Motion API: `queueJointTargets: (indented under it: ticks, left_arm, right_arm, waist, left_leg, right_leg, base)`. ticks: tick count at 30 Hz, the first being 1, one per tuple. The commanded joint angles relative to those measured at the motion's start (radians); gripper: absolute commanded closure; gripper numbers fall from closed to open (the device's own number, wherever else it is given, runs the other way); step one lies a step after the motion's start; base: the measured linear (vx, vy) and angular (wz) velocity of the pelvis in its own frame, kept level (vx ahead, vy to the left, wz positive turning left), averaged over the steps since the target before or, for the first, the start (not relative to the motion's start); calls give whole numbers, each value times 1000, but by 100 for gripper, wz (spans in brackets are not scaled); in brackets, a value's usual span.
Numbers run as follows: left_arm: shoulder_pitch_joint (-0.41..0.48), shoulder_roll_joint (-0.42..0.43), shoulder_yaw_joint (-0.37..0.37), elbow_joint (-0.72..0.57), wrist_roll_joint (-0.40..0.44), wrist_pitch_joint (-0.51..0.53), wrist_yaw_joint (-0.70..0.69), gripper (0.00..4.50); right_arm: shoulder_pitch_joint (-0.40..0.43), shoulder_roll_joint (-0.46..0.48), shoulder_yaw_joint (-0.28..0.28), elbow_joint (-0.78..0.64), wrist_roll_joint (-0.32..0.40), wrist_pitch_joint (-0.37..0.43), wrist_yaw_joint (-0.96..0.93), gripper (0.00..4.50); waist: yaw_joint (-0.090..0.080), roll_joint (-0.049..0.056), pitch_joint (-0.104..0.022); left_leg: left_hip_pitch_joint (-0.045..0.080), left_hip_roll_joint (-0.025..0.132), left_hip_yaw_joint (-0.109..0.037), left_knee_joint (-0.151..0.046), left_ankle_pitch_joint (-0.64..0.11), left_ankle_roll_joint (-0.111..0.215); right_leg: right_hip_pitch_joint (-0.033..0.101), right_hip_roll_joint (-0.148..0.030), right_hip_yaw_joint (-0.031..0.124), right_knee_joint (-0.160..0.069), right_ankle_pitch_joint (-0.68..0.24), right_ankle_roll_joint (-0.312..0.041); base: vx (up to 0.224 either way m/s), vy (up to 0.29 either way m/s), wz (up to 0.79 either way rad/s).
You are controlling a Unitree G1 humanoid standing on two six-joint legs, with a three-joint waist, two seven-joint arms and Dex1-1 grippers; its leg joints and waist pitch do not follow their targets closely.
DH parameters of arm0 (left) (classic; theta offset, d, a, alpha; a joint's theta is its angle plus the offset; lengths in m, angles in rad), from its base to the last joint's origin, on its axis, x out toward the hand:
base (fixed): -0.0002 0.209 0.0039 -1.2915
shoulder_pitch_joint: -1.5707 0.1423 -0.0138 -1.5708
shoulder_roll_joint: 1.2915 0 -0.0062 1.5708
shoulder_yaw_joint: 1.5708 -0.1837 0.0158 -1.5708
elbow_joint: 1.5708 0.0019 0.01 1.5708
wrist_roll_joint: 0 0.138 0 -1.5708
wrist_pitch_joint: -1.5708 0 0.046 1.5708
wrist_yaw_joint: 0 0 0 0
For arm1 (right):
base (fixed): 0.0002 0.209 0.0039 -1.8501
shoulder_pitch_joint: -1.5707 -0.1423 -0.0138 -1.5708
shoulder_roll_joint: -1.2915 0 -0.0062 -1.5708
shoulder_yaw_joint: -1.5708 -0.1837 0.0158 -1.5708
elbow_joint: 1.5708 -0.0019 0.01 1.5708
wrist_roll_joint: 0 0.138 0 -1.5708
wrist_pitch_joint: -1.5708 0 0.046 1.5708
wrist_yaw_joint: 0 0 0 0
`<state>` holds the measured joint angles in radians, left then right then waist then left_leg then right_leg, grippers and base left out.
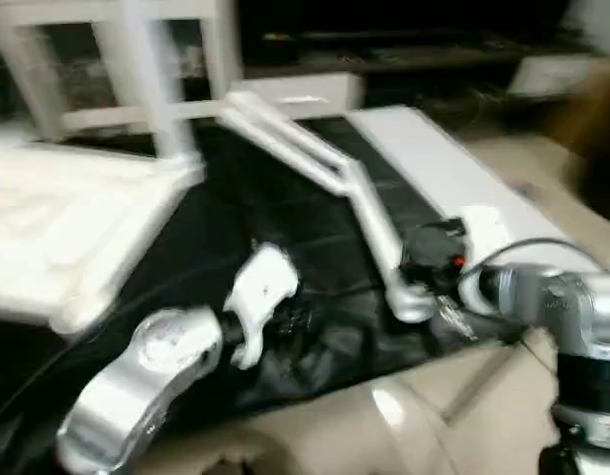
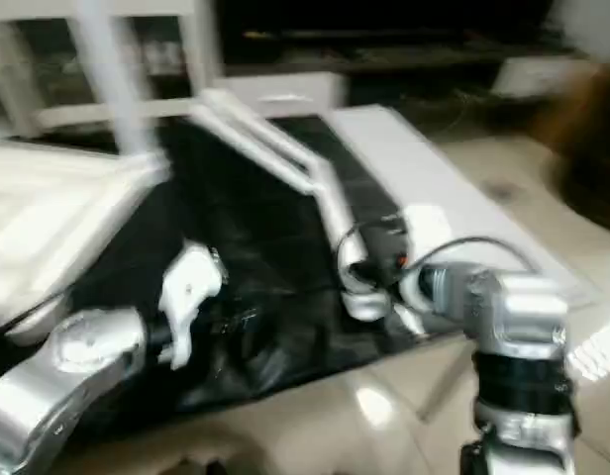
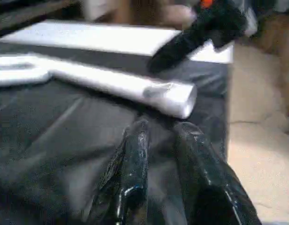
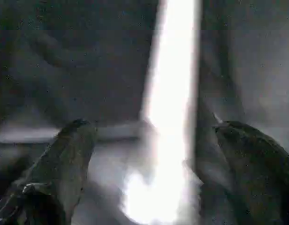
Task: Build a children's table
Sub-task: Pick table leg
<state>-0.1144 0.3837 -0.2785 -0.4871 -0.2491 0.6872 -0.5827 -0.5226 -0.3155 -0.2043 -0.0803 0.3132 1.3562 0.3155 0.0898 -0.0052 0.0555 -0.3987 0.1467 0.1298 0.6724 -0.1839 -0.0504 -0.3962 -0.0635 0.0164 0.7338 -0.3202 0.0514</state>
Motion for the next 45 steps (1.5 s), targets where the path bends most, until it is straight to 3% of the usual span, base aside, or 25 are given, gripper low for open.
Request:
queueJointTargets:
  ticks: [1, 2, 3, 4, 5, 6, 7, 9, 10, 12, 15, 16, 21, 22, 26, 28, 29, 31, 34, 37, 39, 41, 43, 45]
  left_arm:
    - [-8, 13, -13, -5, 3, 17, 1, 342]
    - [-9, 9, -23, -5, 0, 20, 2, 342]
    - [-9, 9, -23, -5, 0, 20, 2, 342]
    - [-12, 4, -28, -6, -5, 25, 4, 342]
    - [-13, 0, -30, -7, -7, 28, 7, 342]
    - [-18, -8, -30, -7, -12, 34, 9, 342]
    - [-21, -13, -29, -6, -14, 37, 11, 342]
    - [-27, -25, -21, -3, -19, 44, 16, 342]
    - [-29, -28, -16, -3, -25, 47, 16, 342]
    - [-29, -27, -14, -3, -29, 50, 15, 342]
    - [-27, -27, 5, -13, -65, 73, -2, 342]
    - [-24, -28, 18, -24, -91, 96, -12, 316]
    - [-19, -22, 34, -50, -129, 147, -25, 291]
    - [-19, -18, 33, -53, -130, 154, -23, 277]
    - [-24, -6, 36, -60, -138, 165, -21, 266]
    - [-28, -1, 39, -66, -146, 174, -20, 227]
    - [-28, 0, 39, -67, -147, 176, -21, 227]
    - [-34, 2, 43, -78, -156, 193, -17, 207]
    - [-40, 4, 51, -86, -156, 202, -10, 191]
    - [-39, 23, 54, -106, -164, 216, -13, 163]
    - [-44, 35, 47, -112, -160, 219, -18, 148]
    - [-56, 51, 35, -116, -146, 221, -17, 131]
    - [-82, 99, -2, -118, -100, 217, -19, 103]
    - [-94, 111, -8, -118, -91, 218, -21, 95]
  right_arm:
    - [3, -8, 31, -3, 11, -26, 19, 8]
    - [3, -21, 64, 11, 1, -52, 25, 8]
    - [3, -21, 64, 11, 1, -52, 25, 8]
    - [0, -28, 80, 25, -3, -66, 31, 8]
    - [-1, -31, 87, 31, -5, -72, 35, 8]
    - [-10, -37, 94, 53, -12, -80, 38, 8]
    - [-17, -40, 96, 67, -16, -84, 40, 8]
    - [-41, -54, 115, 129, -40, -115, 39, 8]
    - [-55, -63, 130, 168, -60, -147, 35, 8]
    - [-67, -71, 143, 200, -75, -177, 33, 8]
    - [-103, -81, 167, 273, -98, -232, 29, 8]
    - [-119, -86, 179, 305, -108, -248, 30, 0]
    - [-172, -93, 219, 431, -135, -314, 61, 0]
    - [-194, -80, 220, 490, -138, -352, 78, 0]
    - [-233, -65, 228, 572, -139, -394, 98, 0]
    - [-247, -63, 239, 610, -145, -404, 105, 0]
    - [-250, -63, 241, 616, -146, -405, 107, 0]
    - [-267, -64, 250, 663, -157, -430, 115, 0]
    - [-284, -62, 242, 703, -153, -427, 118, 28]
    - [-300, -69, 235, 743, -141, -384, 154, 53]
    - [-304, -73, 232, 753, -132, -367, 169, 74]
    - [-309, -78, 227, 765, -118, -346, 187, 85]
    - [-322, -88, 234, 805, -114, -339, 216, 118]
    - [-322, -100, 247, 817, -126, -342, 224, 123]
  waist:
    - [4, -9, -32]
    - [-14, -1, -39]
    - [-14, -1, -39]
    - [-19, 21, -46]
    - [-23, 18, -44]
    - [-26, 15, -39]
    - [-30, 15, -37]
    - [-36, 8, -36]
    - [-49, 4, -38]
    - [-55, 2, -44]
    - [-66, -7, -40]
    - [-71, -12, -40]
    - [-71, -14, -44]
    - [-67, -9, -46]
    - [-62, -12, -50]
    - [-60, -13, -57]
    - [-57, -17, -58]
    - [-53, -15, -59]
    - [-48, -16, -66]
    - [-45, -19, -70]
    - [-43, -18, -68]
    - [-43, -19, -65]
    - [-43, -18, -60]
    - [-44, -16, -56]
  left_leg:
    - [44, 36, -37, -50, -109, -75]
    - [82, 49, -14, -105, -329, -122]
    - [82, 49, -14, -105, -329, -122]
    - [71, 62, -11, -142, -402, -133]
    - [62, 64, -11, -150, -409, -128]
    - [56, 63, -7, -158, -441, -124]
    - [60, 59, -6, -157, -477, -125]
    - [57, 55, -5, -155, -488, -124]
    - [45, 53, -9, -157, -469, -119]
    - [30, 53, -8, -160, -402, -109]
    - [29, 51, -1, -154, -388, -94]
    - [25, 49, 0, -153, -381, -90]
    - [27, 51, 9, -144, -331, -66]
    - [31, 52, 12, -142, -328, -63]
    - [29, 56, 20, -140, -299, -54]
    - [26, 57, 24, -136, -260, -53]
    - [25, 57, 26, -136, -245, -49]
    - [26, 59, 33, -132, -208, -43]
    - [19, 58, 39, -122, -87, -29]
    - [19, 56, 42, -117, -25, 0]
    - [21, 57, 43, -117, -30, 10]
    - [25, 59, 44, -119, -68, 6]
    - [29, 63, 43, -123, -124, -16]
    - [30, 62, 42, -125, -167, -37]
  right_leg:
    - [-13, -70, 74, -205, -628, -64]
    - [-27, -13, 27, -175, -420, -113]
    - [-27, -13, 27, -175, -420, -113]
    - [-1, -17, 14, -164, -188, -162]
    - [10, -20, 10, -168, -173, -165]
    - [13, -30, 8, -177, -219, -161]
    - [9, -39, 9, -192, -297, -150]
    - [9, -45, 10, -203, -350, -135]
    - [17, -53, 7, -204, -369, -128]
    - [29, -56, 6, -200, -312, -131]
    - [24, -57, 7, -204, -321, -144]
    - [26, -57, 6, -205, -329, -147]
    - [23, -53, 9, -200, -261, -177]
    - [20, -53, 11, -200, -255, -181]
    - [20, -47, 10, -195, -219, -188]
    - [23, -44, 9, -187, -157, -201]
    - [24, -44, 9, -186, -136, -204]
    - [22, -46, 10, -183, -90, -222]
    - [35, -39, 8, -163, 86, -253]
    - [43, -37, 7, -154, 199, -284]
    - [43, -38, 7, -154, 194, -293]
    - [40, -39, 6, -160, 131, -291]
    - [35, -41, 6, -167, 29, -276]
    - [32, -42, 7, -173, -50, -258]
  base:
    - [-69, -32, 20]
    - [-69, -32, 20]
    - [-130, -20, 26]
    - [-55, 34, 4]
    - [-55, 34, 4]
    - [-37, 57, -5]
    - [-36, 53, -5]
    - [-18, 27, -2]
    - [0, 0, 0]
    - [0, 0, 0]
    - [0, 0, 0]
    - [0, 0, 0]
    - [0, 0, 0]
    - [0, 0, 0]
    - [0, 0, 0]
    - [0, 0, 0]
    - [0, 0, 0]
    - [62, -24, 0]
    - [67, -17, -1]
    - [40, -6, 0]
    - [0, 0, 0]
    - [0, 0, 0]
    - [0, 0, 0]
    - [0, 0, 0]
